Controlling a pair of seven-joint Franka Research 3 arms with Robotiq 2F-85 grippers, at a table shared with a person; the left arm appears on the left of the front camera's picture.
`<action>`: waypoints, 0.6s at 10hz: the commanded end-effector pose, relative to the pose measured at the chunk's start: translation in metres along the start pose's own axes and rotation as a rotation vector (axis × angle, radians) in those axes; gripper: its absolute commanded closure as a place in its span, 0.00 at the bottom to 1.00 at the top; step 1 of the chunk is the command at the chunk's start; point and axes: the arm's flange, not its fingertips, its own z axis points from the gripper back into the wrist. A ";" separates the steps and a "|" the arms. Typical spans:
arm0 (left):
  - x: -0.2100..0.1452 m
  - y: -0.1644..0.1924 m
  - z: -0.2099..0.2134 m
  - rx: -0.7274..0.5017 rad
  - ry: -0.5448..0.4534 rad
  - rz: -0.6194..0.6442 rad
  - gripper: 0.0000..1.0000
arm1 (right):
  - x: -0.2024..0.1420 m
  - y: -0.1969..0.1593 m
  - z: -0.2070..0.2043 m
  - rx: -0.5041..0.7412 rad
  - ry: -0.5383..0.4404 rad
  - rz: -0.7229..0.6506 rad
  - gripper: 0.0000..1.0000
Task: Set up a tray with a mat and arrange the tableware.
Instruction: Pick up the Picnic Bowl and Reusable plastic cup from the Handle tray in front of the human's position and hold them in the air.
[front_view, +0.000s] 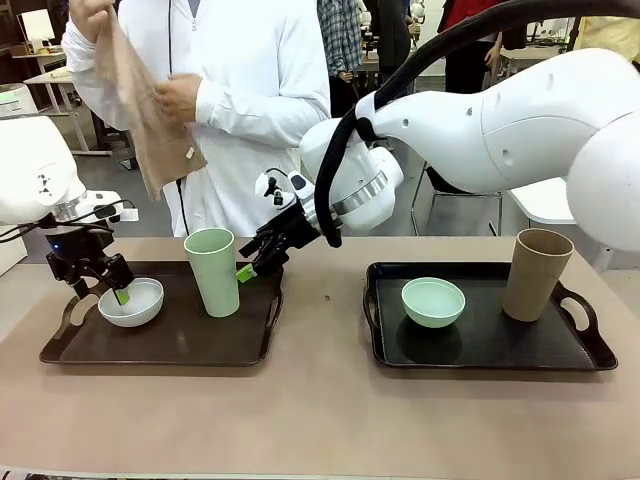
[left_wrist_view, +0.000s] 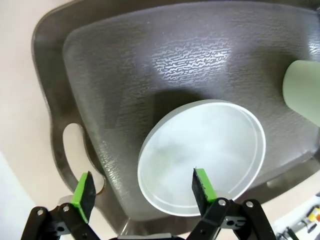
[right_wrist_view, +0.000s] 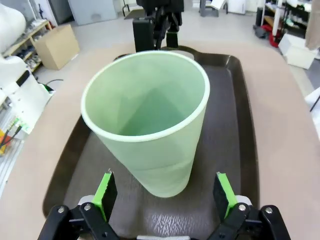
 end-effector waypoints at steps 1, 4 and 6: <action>-0.007 -0.001 0.001 -0.027 -0.042 -0.008 0.00 | 0.008 -0.010 -0.014 -0.003 0.040 -0.017 0.00; -0.008 0.000 0.003 -0.038 -0.062 -0.008 0.00 | 0.011 -0.013 -0.030 0.008 0.033 -0.011 0.00; -0.008 0.000 0.003 -0.040 -0.060 -0.009 0.00 | 0.016 -0.014 -0.040 0.032 0.007 0.006 0.00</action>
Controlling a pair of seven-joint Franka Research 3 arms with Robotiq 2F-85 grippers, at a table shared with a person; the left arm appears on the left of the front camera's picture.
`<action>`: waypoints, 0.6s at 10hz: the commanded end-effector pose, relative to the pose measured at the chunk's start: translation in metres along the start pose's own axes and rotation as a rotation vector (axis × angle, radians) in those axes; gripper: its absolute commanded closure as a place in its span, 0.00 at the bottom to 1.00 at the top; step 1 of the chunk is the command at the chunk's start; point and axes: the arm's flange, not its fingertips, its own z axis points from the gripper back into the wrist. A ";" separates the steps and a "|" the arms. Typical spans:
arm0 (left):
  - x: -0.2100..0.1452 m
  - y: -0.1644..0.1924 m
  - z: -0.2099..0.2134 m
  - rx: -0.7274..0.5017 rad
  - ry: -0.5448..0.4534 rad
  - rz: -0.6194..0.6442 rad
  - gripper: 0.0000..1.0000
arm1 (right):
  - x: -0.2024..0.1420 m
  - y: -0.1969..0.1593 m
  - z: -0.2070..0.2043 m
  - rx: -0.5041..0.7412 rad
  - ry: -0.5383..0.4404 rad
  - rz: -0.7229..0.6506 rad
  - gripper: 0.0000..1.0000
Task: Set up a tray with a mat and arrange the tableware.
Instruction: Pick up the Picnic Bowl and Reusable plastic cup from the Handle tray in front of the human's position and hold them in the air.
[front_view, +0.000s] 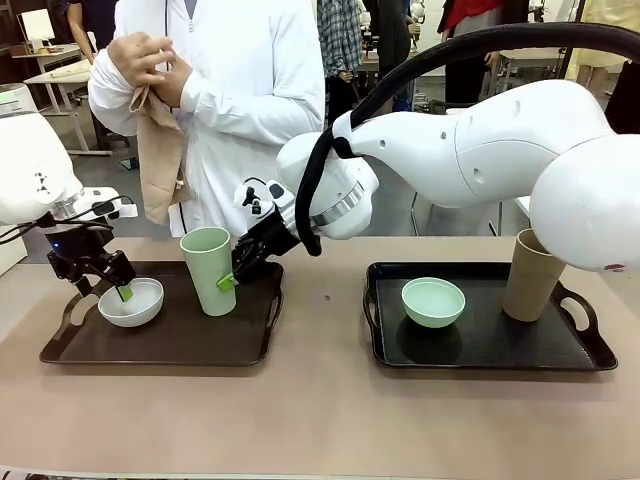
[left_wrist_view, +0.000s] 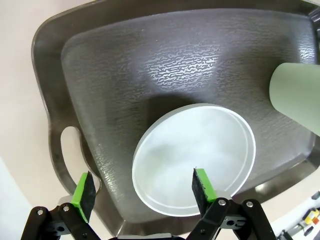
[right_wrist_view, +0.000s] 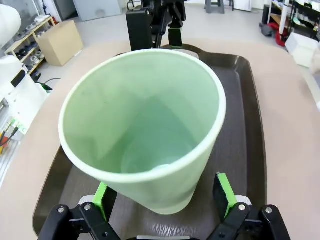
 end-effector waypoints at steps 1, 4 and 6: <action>-0.006 0.001 -0.003 -0.022 -0.026 -0.020 0.00 | 0.006 -0.006 -0.010 0.025 -0.022 0.005 0.00; -0.004 0.000 -0.005 -0.037 -0.030 -0.019 0.00 | 0.008 -0.002 -0.020 0.088 -0.077 0.021 0.00; -0.003 -0.001 -0.008 -0.051 -0.034 -0.023 0.00 | 0.006 0.002 -0.021 0.151 -0.096 0.048 0.00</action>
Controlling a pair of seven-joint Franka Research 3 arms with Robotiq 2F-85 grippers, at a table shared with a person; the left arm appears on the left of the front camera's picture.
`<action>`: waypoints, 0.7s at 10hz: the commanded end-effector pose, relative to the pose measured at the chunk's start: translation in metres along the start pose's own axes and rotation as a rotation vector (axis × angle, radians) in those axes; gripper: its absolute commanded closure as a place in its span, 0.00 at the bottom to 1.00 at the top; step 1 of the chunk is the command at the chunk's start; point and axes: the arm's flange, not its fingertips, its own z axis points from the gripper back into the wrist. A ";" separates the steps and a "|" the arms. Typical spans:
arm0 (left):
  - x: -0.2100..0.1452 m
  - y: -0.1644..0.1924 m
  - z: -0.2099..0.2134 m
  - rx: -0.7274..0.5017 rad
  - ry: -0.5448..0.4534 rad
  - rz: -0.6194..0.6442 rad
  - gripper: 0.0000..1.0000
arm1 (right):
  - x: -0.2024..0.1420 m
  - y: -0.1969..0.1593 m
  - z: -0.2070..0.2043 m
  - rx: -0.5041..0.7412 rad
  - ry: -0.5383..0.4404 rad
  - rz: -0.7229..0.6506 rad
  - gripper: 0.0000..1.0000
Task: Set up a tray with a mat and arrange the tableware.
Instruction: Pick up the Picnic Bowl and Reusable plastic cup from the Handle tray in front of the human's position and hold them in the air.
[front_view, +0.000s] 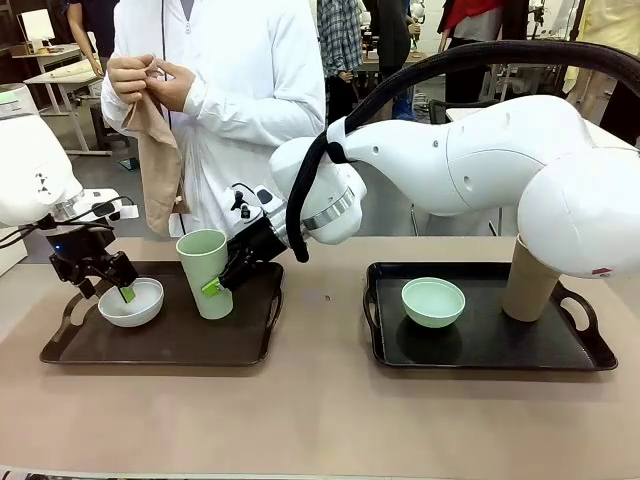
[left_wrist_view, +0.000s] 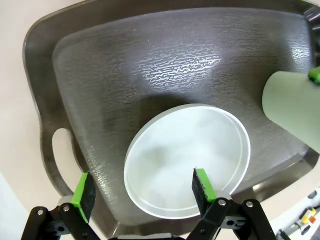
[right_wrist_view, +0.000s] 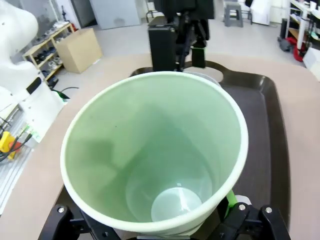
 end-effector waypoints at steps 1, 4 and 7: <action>-0.001 0.000 -0.005 -0.025 -0.029 -0.030 0.54 | 0.000 -0.002 0.003 0.071 -0.033 0.068 0.60; 0.003 0.001 -0.004 -0.020 -0.016 -0.026 0.59 | 0.000 -0.004 0.006 0.071 -0.035 0.091 0.66; 0.005 0.000 -0.003 -0.011 -0.009 -0.020 1.00 | -0.002 -0.004 0.013 0.065 -0.033 0.109 1.00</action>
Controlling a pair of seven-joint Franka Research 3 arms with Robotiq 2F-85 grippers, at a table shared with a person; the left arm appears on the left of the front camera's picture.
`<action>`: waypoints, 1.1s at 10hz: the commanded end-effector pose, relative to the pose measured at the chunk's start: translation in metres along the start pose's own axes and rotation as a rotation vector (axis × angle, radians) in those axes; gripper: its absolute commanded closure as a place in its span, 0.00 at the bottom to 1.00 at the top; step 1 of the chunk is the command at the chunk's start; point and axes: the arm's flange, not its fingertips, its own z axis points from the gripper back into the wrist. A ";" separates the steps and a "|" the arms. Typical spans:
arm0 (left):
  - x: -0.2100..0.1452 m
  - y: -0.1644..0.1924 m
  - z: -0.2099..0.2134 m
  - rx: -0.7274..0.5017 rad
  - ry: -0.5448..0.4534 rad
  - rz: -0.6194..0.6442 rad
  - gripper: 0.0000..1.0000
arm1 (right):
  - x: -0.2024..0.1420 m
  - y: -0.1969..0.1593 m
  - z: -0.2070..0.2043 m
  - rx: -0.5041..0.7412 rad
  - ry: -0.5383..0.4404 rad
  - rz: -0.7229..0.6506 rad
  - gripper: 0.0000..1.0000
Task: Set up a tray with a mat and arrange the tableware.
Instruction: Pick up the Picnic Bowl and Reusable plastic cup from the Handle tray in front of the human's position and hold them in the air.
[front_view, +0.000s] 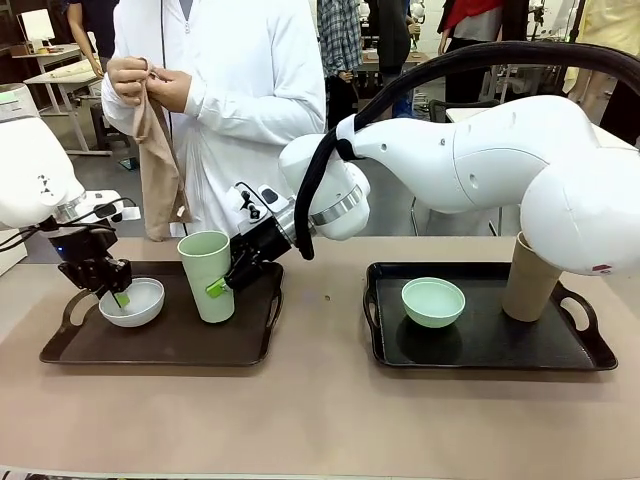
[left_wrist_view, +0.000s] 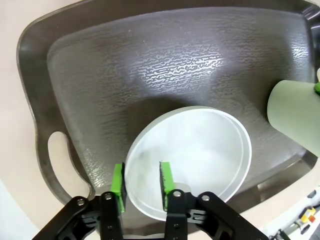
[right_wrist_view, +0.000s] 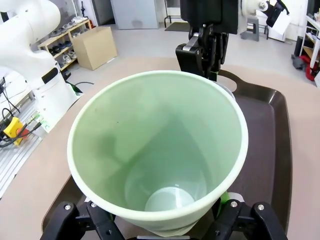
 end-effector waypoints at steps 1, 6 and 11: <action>0.005 0.000 0.001 -0.001 -0.007 -0.015 0.98 | 0.002 -0.003 0.005 0.004 -0.005 0.025 0.74; 0.010 -0.003 0.005 0.026 0.010 -0.021 1.00 | 0.007 -0.003 0.011 -0.024 0.012 0.029 1.00; -0.015 -0.012 0.110 0.022 -0.034 0.004 1.00 | 0.118 0.046 0.056 -0.099 -0.014 0.206 1.00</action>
